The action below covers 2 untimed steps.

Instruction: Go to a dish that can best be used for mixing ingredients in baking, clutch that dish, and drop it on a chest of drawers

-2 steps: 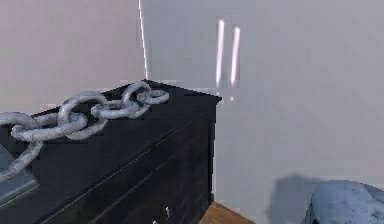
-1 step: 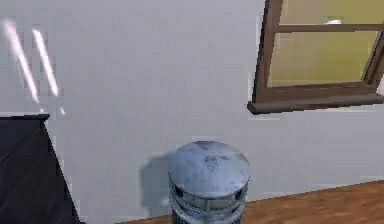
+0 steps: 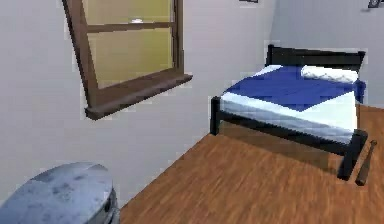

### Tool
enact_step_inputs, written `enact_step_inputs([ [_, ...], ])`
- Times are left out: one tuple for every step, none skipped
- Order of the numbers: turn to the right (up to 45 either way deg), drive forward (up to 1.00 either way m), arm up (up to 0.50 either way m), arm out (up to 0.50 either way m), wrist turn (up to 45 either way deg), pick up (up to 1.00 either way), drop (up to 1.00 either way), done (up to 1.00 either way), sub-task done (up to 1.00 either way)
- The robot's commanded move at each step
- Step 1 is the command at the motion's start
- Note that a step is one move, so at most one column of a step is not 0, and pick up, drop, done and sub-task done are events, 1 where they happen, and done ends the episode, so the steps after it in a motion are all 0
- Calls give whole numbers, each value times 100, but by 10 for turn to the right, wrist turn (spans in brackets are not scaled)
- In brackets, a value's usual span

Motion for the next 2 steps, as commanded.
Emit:
enact_step_inputs([
  [300, 0, 0, 0, 0, 0, 0, 0, 0],
  [30, 0, 0, 0, 0, 0, 0, 0, 0],
])
